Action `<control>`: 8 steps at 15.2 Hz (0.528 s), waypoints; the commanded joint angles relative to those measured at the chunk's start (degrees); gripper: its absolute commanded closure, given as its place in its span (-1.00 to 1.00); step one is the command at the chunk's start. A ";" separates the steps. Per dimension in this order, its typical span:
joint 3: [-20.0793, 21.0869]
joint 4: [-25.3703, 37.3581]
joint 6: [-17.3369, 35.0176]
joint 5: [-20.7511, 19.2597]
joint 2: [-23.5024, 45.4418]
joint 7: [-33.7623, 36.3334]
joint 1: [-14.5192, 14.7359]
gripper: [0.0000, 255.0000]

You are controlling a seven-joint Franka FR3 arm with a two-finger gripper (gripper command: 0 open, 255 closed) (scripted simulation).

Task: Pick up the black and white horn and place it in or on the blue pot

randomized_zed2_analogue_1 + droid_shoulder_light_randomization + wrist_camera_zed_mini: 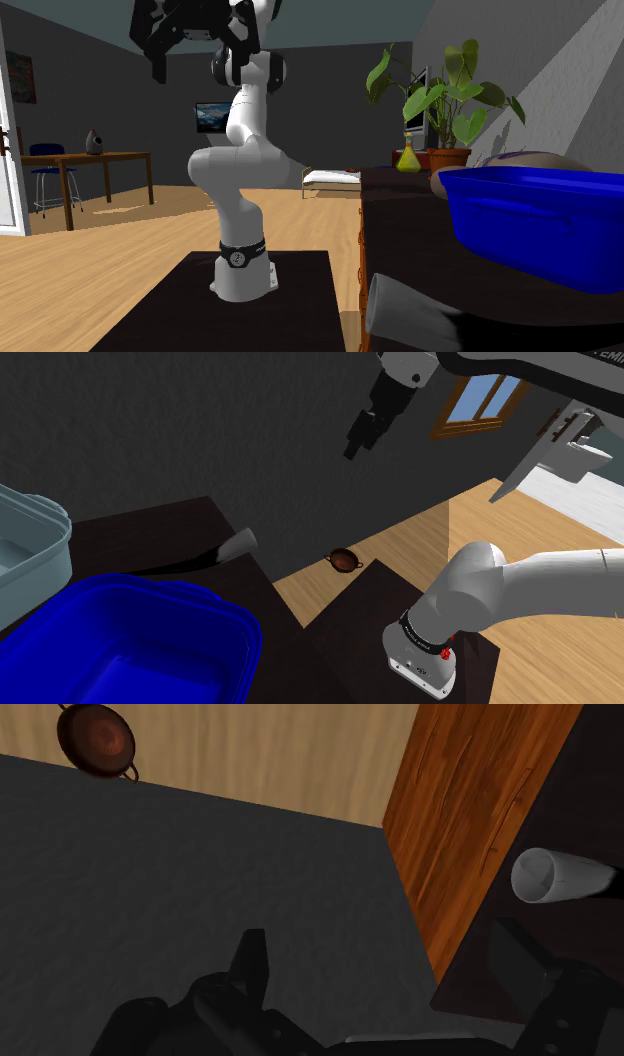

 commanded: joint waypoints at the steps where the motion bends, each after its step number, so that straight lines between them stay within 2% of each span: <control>1: 0.00 0.00 0.00 0.00 0.00 0.00 0.00 -1.00; 8: 1.93 3.06 7.92 0.38 12.35 -8.16 4.81 -1.00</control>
